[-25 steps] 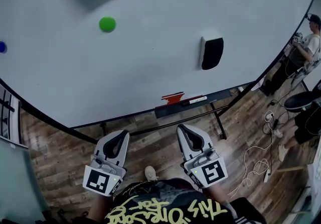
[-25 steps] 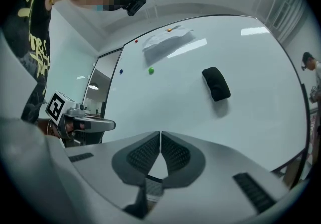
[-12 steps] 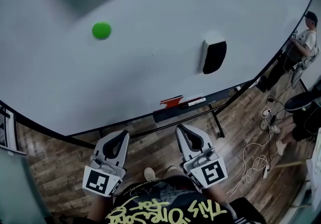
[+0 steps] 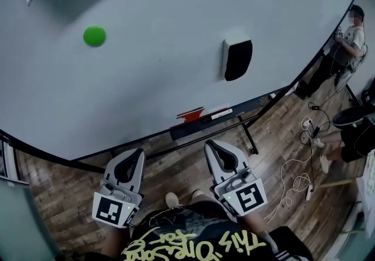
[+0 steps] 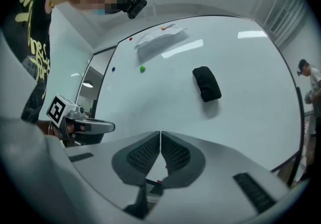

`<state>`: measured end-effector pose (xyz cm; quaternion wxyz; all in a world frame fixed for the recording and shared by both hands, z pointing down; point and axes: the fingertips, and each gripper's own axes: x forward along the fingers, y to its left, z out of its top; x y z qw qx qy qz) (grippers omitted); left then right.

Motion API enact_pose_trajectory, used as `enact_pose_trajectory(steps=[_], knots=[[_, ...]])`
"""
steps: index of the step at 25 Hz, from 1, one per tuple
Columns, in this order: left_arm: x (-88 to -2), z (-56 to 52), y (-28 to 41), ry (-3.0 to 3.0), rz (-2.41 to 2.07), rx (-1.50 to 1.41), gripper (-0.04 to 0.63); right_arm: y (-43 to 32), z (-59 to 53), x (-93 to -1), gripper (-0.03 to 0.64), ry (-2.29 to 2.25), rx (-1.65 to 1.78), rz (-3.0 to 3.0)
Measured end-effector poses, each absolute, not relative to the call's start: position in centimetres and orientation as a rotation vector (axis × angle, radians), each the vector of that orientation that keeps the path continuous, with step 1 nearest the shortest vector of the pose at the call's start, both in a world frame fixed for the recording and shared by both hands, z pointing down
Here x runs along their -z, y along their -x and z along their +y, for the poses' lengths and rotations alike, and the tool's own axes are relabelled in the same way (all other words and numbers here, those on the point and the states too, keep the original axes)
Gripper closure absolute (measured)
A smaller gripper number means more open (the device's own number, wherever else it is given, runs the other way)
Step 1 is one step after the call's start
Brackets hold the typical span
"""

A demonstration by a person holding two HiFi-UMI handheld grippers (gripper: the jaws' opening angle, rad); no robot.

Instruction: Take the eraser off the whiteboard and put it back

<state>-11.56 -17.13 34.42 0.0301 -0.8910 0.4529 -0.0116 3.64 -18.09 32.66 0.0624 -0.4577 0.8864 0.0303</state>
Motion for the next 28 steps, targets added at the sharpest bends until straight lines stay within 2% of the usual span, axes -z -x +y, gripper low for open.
enact_pose_trajectory(steps=[16, 19, 28], knots=[[-35.1, -16.9, 11.4, 2.757, 1.374, 0.052, 0.588, -7.3, -19.3, -32.2, 0.602, 1.543, -0.114, 2.638], [-35.1, -16.8, 11.7, 2.757, 1.386, 0.044, 0.588, -8.4, -19.6, -32.6, 0.542, 1.595, -0.124, 2.673], [-35.3, -16.7, 12.0, 2.751, 1.379, 0.055, 0.588, -10.9, -21.1, -30.1, 0.46, 1.655, -0.193, 2.589]])
